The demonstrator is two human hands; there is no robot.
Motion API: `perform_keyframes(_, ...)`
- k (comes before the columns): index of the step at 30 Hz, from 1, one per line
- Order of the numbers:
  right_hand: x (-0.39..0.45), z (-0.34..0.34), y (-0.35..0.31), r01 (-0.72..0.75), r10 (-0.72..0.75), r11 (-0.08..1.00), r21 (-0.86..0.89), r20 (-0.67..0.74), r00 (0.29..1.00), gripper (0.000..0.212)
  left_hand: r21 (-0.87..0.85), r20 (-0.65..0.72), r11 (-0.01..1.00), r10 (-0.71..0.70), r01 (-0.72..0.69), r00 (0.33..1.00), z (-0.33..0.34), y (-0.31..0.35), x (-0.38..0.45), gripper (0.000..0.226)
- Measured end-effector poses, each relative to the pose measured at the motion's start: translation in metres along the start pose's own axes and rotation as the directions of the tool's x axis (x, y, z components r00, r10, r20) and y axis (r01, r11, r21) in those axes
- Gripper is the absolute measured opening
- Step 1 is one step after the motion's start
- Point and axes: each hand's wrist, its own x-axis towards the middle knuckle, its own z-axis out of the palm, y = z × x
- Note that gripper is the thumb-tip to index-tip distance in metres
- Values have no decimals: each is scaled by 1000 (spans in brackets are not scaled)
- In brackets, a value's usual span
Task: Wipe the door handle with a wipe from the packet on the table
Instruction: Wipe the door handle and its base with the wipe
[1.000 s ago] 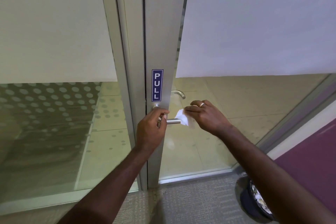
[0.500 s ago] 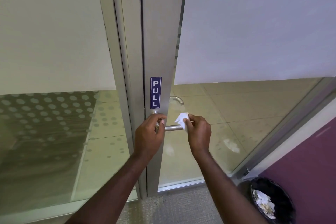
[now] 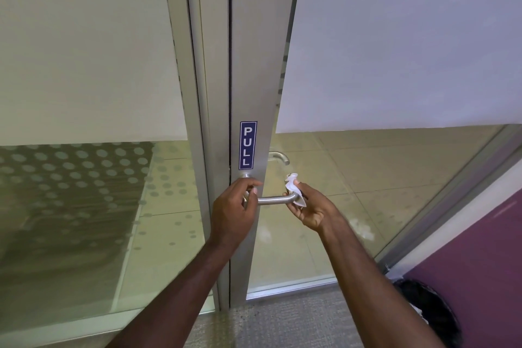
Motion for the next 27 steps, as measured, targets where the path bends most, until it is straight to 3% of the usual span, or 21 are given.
perform_keyframes(5, 7, 5, 0, -49, 29, 987, 155, 128, 991, 17, -4, 5, 1000, 18, -18, 1000, -11, -5, -3, 15)
perform_keyframes(8, 9, 9, 6, -16, -12, 976, 215, 126, 992, 18, 2, 7, 1000, -3, 3, 1000, -15, -8, -5, 14)
perform_keyframes(10, 8, 6, 11, 163, -164, 985, 50, 19, 986, 11, 0, 12, 1000, -3, 3, 1000, -17, -10, -6, 13)
perform_keyframes(11, 6, 5, 13, 284, -290, 950, -131, -31, 956, 8, -2, 13, 1000, -1, 1, 1000, -18, -10, -5, 13)
perform_keyframes(13, 0, 2, 15, 489, -545, 734, -471, 21, 838, 12, -1, 14, 1000, -1, 2, 1000, -18, -11, -5, 13)
perform_keyframes(15, -5, -3, 12, 629, -695, 438, -642, 202, 690, 13, 6, 9, 1000, 0, 0, 1000, -17, -11, -6, 12)
perform_keyframes(17, -12, -11, 8, 667, -728, 74, -742, 417, 545, 14, 4, 4, 1000, 1, -1, 1000, -17, -12, -7, 12)
perform_keyframes(19, -18, -17, 5, 610, -652, -266, -746, 606, 457, 17, -3, 7, 1000, -9, 9, 1000, -17, -12, -8, 13)
perform_keyframes(20, -21, -20, 5, 583, -589, -391, -712, 680, 435, 20, -5, 8, 1000, -17, 17, 1000, -17, -12, -9, 13)
perform_keyframes(22, -26, -24, 6, 562, -471, -536, -630, 776, 420, 31, -2, -3, 1000, -28, 28, 1000, -20, -11, -10, 15)
perform_keyframes(24, -32, -19, 7, 525, -408, -609, -595, 802, 436, 43, -1, -9, 999, -50, 50, 999, -24, -13, -10, 16)
perform_keyframes(27, -37, 6, 16, 426, -356, -666, -612, 763, 539, 42, -8, -44, 993, -121, 121, 992, -27, -17, -6, 15)
